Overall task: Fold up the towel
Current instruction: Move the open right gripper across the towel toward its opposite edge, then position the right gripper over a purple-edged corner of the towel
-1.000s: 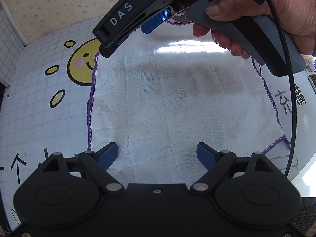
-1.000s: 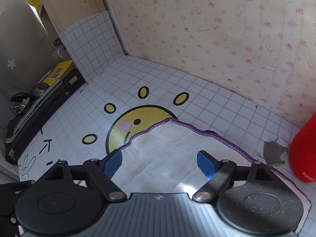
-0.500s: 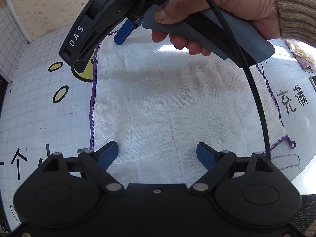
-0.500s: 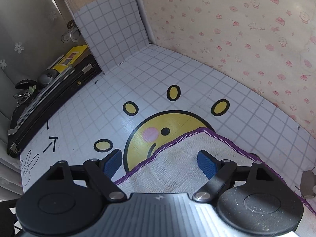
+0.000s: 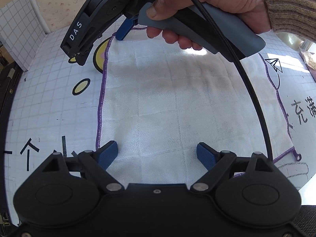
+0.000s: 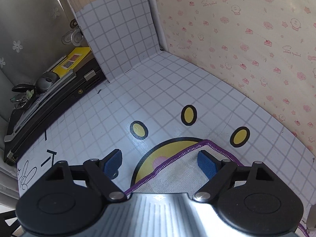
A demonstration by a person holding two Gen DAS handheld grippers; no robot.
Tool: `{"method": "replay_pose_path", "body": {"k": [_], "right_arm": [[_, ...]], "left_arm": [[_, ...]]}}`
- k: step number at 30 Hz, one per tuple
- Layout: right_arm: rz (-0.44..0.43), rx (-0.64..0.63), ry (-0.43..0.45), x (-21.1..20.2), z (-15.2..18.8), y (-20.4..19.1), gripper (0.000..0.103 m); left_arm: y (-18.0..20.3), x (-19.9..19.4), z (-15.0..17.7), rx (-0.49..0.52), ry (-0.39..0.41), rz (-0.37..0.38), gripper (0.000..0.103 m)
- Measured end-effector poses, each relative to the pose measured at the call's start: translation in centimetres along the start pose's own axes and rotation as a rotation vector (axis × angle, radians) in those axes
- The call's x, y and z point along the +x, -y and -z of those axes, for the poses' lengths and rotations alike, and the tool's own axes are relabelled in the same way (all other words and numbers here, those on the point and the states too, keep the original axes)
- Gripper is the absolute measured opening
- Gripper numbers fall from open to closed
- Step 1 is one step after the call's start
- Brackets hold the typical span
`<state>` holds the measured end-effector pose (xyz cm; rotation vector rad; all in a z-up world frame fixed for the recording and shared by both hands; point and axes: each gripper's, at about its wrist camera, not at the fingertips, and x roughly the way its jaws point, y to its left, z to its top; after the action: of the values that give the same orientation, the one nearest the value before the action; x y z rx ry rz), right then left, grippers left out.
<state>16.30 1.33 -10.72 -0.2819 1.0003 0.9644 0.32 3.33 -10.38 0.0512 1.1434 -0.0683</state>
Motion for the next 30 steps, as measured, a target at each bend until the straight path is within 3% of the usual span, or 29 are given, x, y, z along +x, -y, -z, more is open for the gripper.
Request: {"method": "replay_pose_path", "body": {"k": [4, 14, 30], "right_arm": [[0.006, 0.020, 0.012, -1.1, 0.8, -0.1, 0.084], [0.022, 0.069, 0.041, -3.8, 3.0, -0.4, 0.084], [0.118, 0.203, 0.051, -8.6, 10.8, -1.2, 0.084]], "left_arm": [[0.3, 0.1, 0.7, -0.016, -0.021, -0.009, 0.101], [0.5, -2.9, 3.0, 0.034, 0.047, 0.032, 0.101], [0.6, -2.7, 4.8, 0.134, -0.014, 0.080, 0.100]]}}
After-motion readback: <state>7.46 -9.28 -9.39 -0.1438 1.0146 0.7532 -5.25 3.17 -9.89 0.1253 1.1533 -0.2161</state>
